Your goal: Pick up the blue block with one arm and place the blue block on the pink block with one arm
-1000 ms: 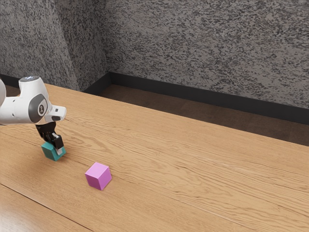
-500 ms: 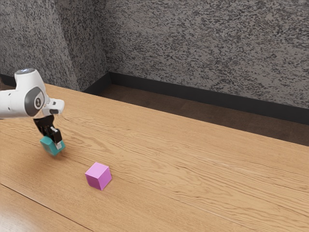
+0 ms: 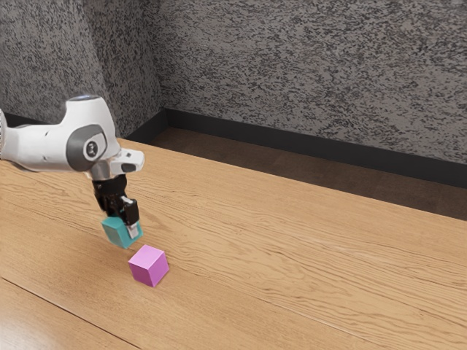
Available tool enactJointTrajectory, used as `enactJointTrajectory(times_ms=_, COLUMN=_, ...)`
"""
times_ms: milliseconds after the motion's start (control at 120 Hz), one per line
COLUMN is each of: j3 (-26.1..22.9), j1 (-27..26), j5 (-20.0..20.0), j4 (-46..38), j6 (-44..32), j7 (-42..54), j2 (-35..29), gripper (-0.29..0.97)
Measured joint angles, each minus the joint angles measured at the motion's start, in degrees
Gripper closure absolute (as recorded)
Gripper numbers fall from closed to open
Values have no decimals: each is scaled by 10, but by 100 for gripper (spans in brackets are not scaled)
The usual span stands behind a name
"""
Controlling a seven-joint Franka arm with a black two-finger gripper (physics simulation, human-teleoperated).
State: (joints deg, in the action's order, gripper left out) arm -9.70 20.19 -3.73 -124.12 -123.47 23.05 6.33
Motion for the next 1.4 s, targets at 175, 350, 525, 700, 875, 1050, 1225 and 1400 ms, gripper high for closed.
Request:
enactJointTrajectory(times_ms=175, j3=-22, j1=-1, j5=2, j4=7, j6=6, j7=-57, j2=15, gripper=30)
enactJointTrajectory(times_ms=350, j3=-30, j1=0, j5=10, j4=22, j6=11, j7=-103, j2=37, gripper=31)
enactJointTrajectory(times_ms=525, j3=-37, j1=0, j5=24, j4=29, j6=17, j7=-140, j2=36, gripper=33)
enactJointTrajectory(times_ms=700, j3=-48, j1=1, j5=38, j4=26, j6=23, j7=-167, j2=20, gripper=32)
enactJointTrajectory(times_ms=875, j3=-58, j1=0, j5=47, j4=6, j6=25, j7=-189, j2=5, gripper=32)
enactJointTrajectory(times_ms=1050, j3=-73, j1=1, j5=52, j4=-4, j6=24, j7=-206, j2=-4, gripper=32)
enactJointTrajectory(times_ms=1225, j3=-83, j1=-1, j5=53, j4=-10, j6=23, j7=-220, j2=-7, gripper=33)
enactJointTrajectory(times_ms=1400, j3=-85, j1=1, j5=57, j4=-25, j6=21, j7=-230, j2=-14, gripper=33)
